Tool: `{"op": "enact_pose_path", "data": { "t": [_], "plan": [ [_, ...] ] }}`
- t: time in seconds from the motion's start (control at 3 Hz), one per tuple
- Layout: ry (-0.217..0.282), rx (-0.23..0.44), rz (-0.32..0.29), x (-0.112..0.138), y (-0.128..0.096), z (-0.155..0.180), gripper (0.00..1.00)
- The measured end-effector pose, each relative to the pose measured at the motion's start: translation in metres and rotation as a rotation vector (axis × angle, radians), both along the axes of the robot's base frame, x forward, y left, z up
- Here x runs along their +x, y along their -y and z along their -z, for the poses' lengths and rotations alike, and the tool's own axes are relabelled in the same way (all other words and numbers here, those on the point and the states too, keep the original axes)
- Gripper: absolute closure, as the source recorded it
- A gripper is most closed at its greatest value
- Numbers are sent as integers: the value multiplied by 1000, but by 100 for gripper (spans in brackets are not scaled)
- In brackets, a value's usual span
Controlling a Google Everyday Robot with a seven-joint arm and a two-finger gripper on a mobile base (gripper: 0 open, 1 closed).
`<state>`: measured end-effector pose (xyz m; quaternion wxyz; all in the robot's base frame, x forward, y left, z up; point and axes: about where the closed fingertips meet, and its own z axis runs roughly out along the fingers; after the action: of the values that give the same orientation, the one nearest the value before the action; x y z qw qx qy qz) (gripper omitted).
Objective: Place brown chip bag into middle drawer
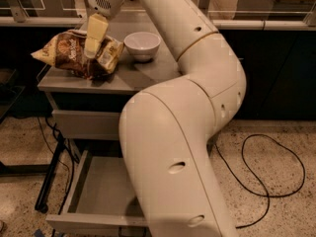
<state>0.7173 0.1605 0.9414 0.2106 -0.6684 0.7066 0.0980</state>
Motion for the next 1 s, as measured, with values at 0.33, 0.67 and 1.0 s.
{"op": "enact_pose_path", "data": {
  "t": [0.33,0.67,1.0],
  "plan": [
    [-18,5,27,14,2,15,0],
    [-49,41,45,36,-20,49,0],
    [-51,55,46,41,-28,58,0]
  ]
}}
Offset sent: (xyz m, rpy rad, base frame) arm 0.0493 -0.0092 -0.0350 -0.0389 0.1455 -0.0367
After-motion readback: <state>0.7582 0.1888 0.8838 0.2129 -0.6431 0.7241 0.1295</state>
